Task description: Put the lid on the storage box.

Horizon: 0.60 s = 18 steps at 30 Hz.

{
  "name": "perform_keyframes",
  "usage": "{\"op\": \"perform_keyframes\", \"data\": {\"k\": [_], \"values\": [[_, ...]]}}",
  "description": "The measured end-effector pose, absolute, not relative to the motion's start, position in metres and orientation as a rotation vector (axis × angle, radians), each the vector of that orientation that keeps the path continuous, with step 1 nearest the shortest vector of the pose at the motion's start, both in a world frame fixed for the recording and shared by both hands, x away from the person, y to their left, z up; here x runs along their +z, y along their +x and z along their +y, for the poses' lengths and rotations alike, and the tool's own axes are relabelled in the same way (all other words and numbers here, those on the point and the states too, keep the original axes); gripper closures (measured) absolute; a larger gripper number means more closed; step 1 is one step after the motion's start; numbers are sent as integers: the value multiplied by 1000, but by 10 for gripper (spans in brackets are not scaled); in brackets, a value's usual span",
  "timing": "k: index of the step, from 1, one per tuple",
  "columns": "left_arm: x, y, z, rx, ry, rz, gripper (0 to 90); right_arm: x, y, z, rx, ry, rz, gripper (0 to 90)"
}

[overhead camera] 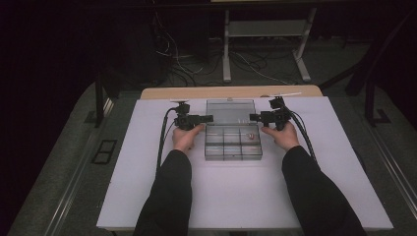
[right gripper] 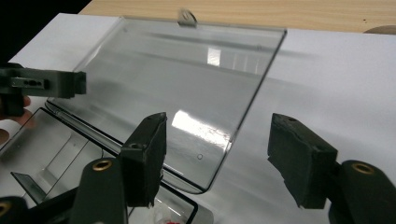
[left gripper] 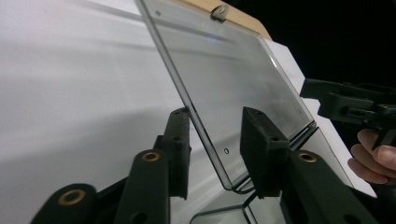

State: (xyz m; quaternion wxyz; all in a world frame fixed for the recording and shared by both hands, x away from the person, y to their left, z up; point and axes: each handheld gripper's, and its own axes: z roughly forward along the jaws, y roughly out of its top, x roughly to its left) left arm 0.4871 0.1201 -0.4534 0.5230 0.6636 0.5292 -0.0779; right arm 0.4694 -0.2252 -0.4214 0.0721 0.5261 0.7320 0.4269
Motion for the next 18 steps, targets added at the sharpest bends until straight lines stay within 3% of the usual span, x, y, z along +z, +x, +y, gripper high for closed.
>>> {"op": "perform_keyframes", "data": {"k": [12, 18], "values": [[-437, 479, 125, -79, 1651, 1143, 796, -419, 470, -225, 1319, 1525, 2234, 535], [-436, 477, 125, -47, 1669, 1110, 807, -417, 471, -227, 1360, 1516, 2230, 598]]}}
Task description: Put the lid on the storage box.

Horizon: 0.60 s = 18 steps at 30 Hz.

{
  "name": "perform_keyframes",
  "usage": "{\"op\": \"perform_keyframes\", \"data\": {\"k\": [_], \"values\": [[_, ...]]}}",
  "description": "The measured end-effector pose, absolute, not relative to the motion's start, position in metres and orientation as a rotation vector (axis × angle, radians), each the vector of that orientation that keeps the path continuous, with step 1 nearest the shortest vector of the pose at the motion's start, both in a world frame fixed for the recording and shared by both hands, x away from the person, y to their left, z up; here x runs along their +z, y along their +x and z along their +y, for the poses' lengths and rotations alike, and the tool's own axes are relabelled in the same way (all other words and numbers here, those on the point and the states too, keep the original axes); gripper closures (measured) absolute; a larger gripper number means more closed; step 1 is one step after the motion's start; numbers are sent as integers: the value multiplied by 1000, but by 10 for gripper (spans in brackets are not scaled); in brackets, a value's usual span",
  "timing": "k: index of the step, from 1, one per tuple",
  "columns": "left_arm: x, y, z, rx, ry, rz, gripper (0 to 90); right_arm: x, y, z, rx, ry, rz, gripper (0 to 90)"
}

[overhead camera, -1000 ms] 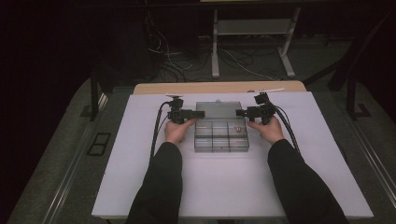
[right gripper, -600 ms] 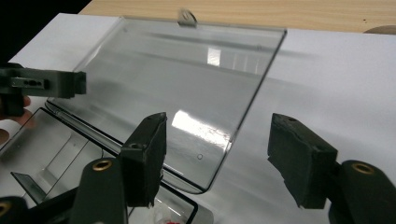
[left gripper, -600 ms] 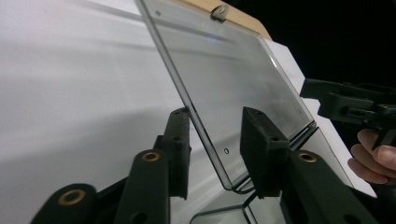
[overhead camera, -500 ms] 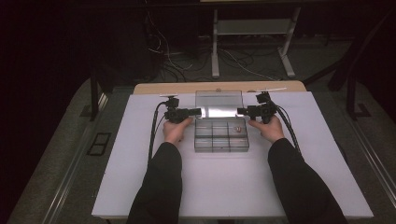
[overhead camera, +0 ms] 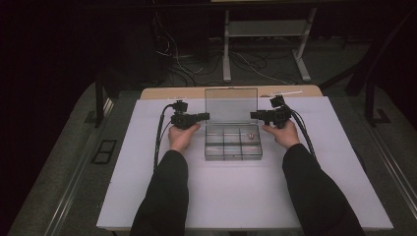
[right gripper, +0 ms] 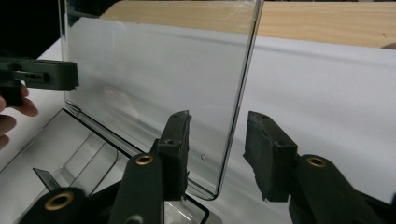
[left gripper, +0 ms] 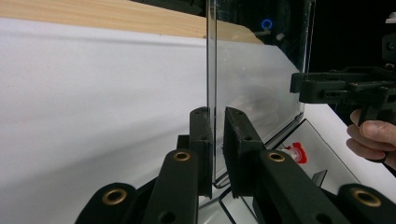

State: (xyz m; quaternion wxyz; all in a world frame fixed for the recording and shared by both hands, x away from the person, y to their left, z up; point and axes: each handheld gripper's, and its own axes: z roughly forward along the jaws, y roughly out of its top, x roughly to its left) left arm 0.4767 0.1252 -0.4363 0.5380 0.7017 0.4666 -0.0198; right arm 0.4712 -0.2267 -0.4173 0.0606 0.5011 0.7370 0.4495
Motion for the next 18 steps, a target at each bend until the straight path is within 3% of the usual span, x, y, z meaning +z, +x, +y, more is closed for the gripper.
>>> {"op": "perform_keyframes", "data": {"k": [9, 18], "values": [[-438, 472, 125, -10, 1654, 1086, 809, -418, 473, -230, 1437, 1501, 2227, 728], [-436, 470, 124, 9, 1668, 1081, 800, -415, 470, -232, 1418, 1426, 2257, 753]]}}
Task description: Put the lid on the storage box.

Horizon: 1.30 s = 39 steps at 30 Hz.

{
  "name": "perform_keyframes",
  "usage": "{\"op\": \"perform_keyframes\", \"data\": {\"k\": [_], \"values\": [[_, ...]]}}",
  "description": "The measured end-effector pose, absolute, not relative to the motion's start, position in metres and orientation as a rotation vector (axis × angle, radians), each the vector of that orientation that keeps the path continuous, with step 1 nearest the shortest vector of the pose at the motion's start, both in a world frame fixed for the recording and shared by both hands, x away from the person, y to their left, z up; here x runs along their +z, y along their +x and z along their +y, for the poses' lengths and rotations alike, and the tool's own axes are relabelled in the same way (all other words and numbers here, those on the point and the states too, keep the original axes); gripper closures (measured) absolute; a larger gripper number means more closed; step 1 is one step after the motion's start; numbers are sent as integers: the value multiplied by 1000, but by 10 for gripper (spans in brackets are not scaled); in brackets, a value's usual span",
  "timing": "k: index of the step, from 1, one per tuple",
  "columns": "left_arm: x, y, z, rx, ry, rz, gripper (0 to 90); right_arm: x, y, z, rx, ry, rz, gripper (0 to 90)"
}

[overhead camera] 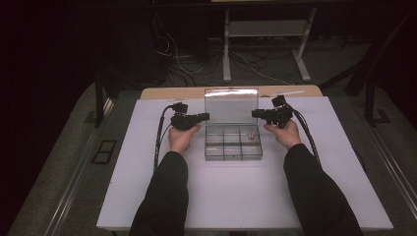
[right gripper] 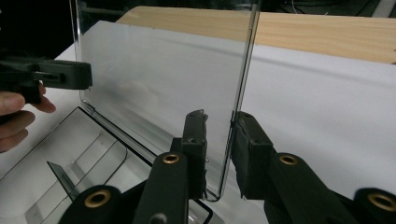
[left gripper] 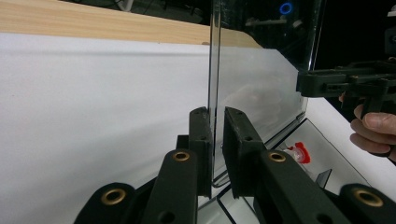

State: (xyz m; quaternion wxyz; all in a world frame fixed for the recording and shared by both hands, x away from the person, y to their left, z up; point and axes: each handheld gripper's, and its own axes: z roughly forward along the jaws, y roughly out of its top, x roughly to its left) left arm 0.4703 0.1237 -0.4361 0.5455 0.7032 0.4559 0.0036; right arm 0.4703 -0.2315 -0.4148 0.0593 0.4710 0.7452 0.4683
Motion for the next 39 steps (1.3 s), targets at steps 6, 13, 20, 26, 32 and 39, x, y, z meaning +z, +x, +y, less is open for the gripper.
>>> {"op": "perform_keyframes", "data": {"k": [6, 13, 20, 26, 32, 39], "values": [[-437, 471, 124, 1, 1663, 1063, 754, -415, 470, -233, 1430, 1409, 2262, 761], [-432, 474, 125, 39, 1614, 1051, 714, -415, 469, -233, 1421, 1382, 2267, 764], [-421, 479, 122, 91, 1619, 1051, 692, -414, 468, -233, 1413, 1361, 2267, 766], [-409, 483, 122, 112, 1575, 1054, 722, -414, 467, -233, 1408, 1339, 2269, 767], [-407, 481, 121, 127, 1583, 1049, 804, -414, 464, -233, 1403, 1327, 2262, 768], [-402, 475, 121, 161, 1630, 1004, 820, -412, 459, -233, 1407, 1322, 2264, 768]]}}
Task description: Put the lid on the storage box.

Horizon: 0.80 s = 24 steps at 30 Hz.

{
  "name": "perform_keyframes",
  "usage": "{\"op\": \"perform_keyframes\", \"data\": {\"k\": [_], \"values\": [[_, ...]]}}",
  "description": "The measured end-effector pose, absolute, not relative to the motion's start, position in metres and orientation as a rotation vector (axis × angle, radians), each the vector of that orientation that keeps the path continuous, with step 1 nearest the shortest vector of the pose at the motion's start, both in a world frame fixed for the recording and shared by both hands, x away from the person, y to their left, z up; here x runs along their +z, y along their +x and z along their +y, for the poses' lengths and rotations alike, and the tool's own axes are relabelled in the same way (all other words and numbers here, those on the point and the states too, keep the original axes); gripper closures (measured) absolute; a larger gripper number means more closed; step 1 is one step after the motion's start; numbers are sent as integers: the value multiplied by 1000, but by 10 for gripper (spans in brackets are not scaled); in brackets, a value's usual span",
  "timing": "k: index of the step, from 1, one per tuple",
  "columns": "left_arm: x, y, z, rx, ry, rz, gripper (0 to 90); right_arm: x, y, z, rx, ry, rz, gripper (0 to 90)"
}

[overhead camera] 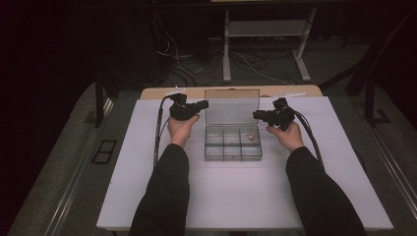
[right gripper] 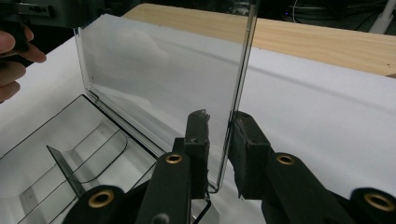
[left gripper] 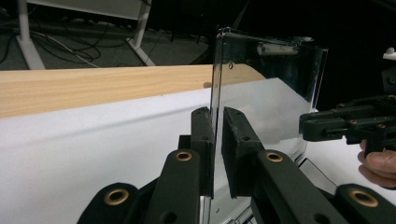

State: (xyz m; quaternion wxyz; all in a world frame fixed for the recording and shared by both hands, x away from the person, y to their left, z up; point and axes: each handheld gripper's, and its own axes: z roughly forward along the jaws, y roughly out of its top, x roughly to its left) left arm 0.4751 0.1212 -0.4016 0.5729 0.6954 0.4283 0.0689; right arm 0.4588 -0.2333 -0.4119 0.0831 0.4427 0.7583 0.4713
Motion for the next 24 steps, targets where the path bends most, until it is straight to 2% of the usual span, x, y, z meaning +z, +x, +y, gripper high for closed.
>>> {"op": "perform_keyframes", "data": {"k": [3, 7, 12, 24], "values": [[-402, 472, 122, 166, 1626, 987, 821, -410, 457, -233, 1400, 1329, 2271, 762], [-403, 469, 123, 173, 1624, 969, 823, -407, 453, -229, 1374, 1297, 2292, 677], [-404, 468, 124, 172, 1616, 968, 826, -401, 455, -230, 1401, 1295, 2269, 622], [-405, 466, 126, 166, 1608, 966, 828, -373, 474, -234, 1557, 1339, 2110, 601]]}}
